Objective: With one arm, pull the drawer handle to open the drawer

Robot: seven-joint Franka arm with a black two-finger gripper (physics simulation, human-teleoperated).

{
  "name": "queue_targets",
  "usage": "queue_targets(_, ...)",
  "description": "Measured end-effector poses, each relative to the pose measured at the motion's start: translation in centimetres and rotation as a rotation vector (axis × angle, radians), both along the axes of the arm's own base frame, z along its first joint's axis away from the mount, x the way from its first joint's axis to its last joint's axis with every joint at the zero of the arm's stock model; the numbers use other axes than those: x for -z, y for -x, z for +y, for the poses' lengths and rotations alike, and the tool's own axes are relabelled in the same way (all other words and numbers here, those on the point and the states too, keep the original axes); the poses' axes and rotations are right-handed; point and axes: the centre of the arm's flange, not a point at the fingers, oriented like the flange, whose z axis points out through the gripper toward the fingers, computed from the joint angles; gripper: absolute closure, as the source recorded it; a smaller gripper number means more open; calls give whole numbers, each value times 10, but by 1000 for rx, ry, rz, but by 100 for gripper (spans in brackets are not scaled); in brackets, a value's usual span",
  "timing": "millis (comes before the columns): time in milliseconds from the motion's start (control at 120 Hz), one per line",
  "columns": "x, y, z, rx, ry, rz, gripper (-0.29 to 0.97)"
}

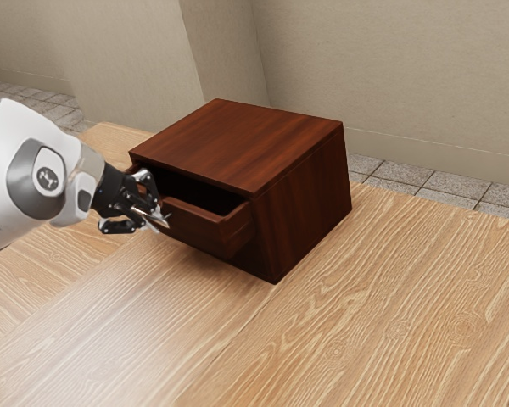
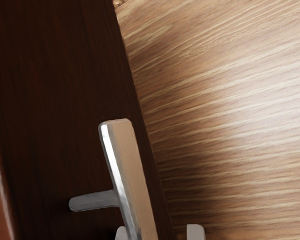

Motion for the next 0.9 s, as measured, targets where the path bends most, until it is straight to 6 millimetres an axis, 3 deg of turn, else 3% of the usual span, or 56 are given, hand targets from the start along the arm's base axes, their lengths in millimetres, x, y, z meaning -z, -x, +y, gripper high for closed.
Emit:
queue_targets(83,-13,14,-11,8,-26,-16,77)
queue_targets(183,-8,23,-15,12,-27,-13,83)
queue_targets(242,-7,30,-18,14,-32,-14,80)
queue_targets(292,-7,36,-20,17,-37,-17,86)
queue_targets(417,-10,52,-24,15,-50,-21,76)
queue_targets(642,-13,73,-4,-32,-34,-20,71)
queue_targets(900,-9,87,-12,-42,-32,-2,66)
